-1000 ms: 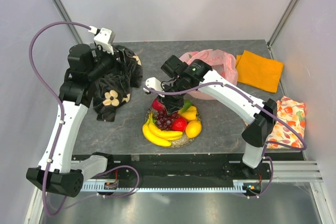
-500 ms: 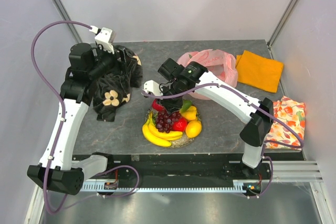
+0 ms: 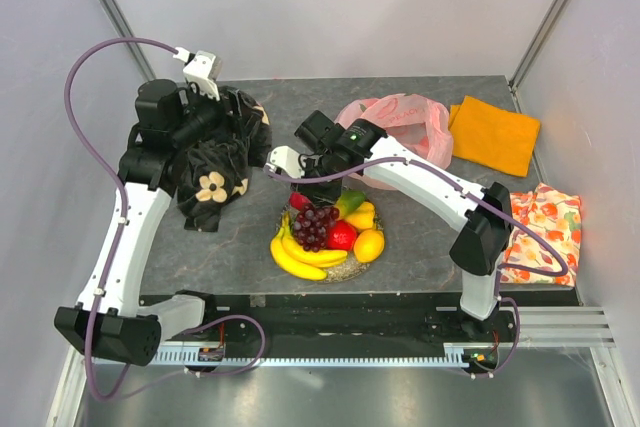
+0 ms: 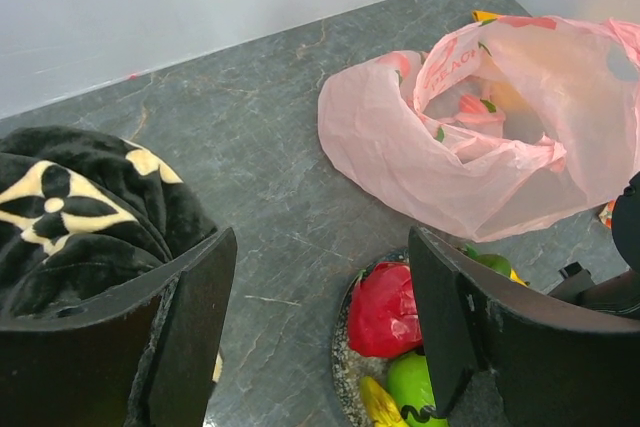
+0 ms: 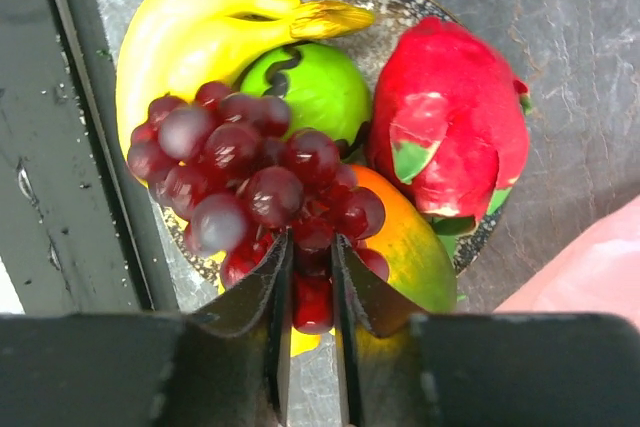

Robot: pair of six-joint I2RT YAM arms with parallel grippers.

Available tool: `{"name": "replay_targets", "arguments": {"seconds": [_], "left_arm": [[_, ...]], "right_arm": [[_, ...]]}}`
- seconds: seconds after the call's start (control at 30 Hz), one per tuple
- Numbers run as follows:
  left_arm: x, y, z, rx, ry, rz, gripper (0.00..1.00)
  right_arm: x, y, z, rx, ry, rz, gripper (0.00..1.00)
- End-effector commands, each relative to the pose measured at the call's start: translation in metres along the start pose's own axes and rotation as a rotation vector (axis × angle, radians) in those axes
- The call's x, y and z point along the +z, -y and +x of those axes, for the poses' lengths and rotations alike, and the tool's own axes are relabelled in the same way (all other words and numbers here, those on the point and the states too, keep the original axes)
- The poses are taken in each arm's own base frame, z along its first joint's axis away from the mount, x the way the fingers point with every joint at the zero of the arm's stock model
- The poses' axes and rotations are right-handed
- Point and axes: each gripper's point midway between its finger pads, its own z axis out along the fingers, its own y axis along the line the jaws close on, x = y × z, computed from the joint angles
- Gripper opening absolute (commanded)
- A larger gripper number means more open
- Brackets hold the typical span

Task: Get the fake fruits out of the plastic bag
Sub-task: Place the fake fruit on the plate.

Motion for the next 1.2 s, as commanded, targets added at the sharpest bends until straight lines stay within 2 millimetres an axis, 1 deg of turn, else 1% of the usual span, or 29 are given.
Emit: {"name": "replay_targets", "arguments": {"seconds": [0.0,0.1,0.17,0.37,0.47,0.57,0.63,0.67,0.7,0.73,0.77,0.8,0.83,0.87,0.9,0.93,0.97,1.0,1.03,1.07,1.1,1.13,1.17], "left_arm": [[0.002,0.007,-0.02,-0.021,0.058,0.039,0.76],[0.004,0.008,-0.021,-0.028,0.059,0.047,0.76],[0.007,0.007,-0.021,-0.035,0.056,0.048,0.76],[0.009,0.008,-0.022,-0.042,0.055,0.059,0.76],[0.01,0.009,-0.023,-0.044,0.057,0.062,0.76],[0.01,0.009,-0.024,-0.048,0.058,0.064,0.75],[0.01,0.009,-0.025,-0.05,0.061,0.064,0.75],[0.01,0.009,-0.026,-0.047,0.064,0.065,0.76],[0.009,0.009,-0.028,-0.046,0.067,0.062,0.76],[0.008,0.009,-0.029,-0.037,0.073,0.059,0.76],[0.007,0.008,-0.03,-0.031,0.073,0.054,0.77],[0.007,0.007,-0.029,-0.029,0.07,0.046,0.78],[0.005,0.006,-0.03,-0.013,0.072,0.041,0.79],[0.003,0.006,-0.031,-0.005,0.074,0.035,0.8],[0.001,0.006,-0.03,0.001,0.072,0.03,0.81],[0.0,0.004,-0.031,0.013,0.072,0.022,0.82],[-0.003,0.004,-0.032,0.019,0.077,0.013,0.83],[-0.005,0.004,-0.032,0.023,0.075,0.011,0.83],[-0.006,0.003,-0.032,0.028,0.075,0.006,0.83],[-0.009,0.001,-0.033,0.031,0.079,-0.003,0.83],[-0.011,0.0,-0.031,0.034,0.074,-0.008,0.83],[-0.012,-0.003,-0.032,0.037,0.073,-0.019,0.83],[-0.012,-0.005,-0.031,0.038,0.068,-0.024,0.83]], "right_arm": [[-0.002,0.01,-0.004,0.013,0.005,0.064,0.32],[-0.007,0.013,-0.008,0.016,0.021,0.088,0.38],[-0.01,0.015,-0.009,0.018,0.029,0.104,0.39],[-0.01,0.021,-0.008,0.03,0.018,0.141,0.42],[-0.015,0.022,-0.013,0.034,0.036,0.152,0.44],[-0.027,0.023,-0.02,0.033,0.062,0.168,0.48],[-0.038,0.024,-0.025,0.026,0.081,0.193,0.49],[-0.042,0.026,-0.026,0.026,0.085,0.204,0.53],[-0.049,0.026,-0.027,0.026,0.094,0.222,0.55],[-0.057,0.031,-0.028,0.029,0.098,0.257,0.57],[-0.063,0.035,-0.029,0.03,0.105,0.282,0.63],[-0.074,0.039,-0.032,0.035,0.127,0.312,0.67],[-0.084,0.047,-0.032,0.06,0.147,0.345,0.7],[-0.095,0.056,-0.032,0.075,0.162,0.387,0.8],[-0.108,0.065,-0.03,0.096,0.182,0.421,0.81],[-0.121,0.071,-0.033,0.112,0.209,0.45,0.82],[-0.131,0.079,-0.032,0.128,0.226,0.487,0.86],[-0.147,0.091,-0.028,0.161,0.251,0.534,0.91],[-0.156,0.096,-0.026,0.188,0.275,0.555,0.96],[-0.175,0.106,-0.024,0.216,0.306,0.619,0.98],[-0.186,0.12,-0.013,0.263,0.315,0.663,0.98],[-0.196,0.129,-0.011,0.317,0.356,0.699,0.98],[-0.207,0.132,-0.006,0.347,0.379,0.715,0.98]]}}
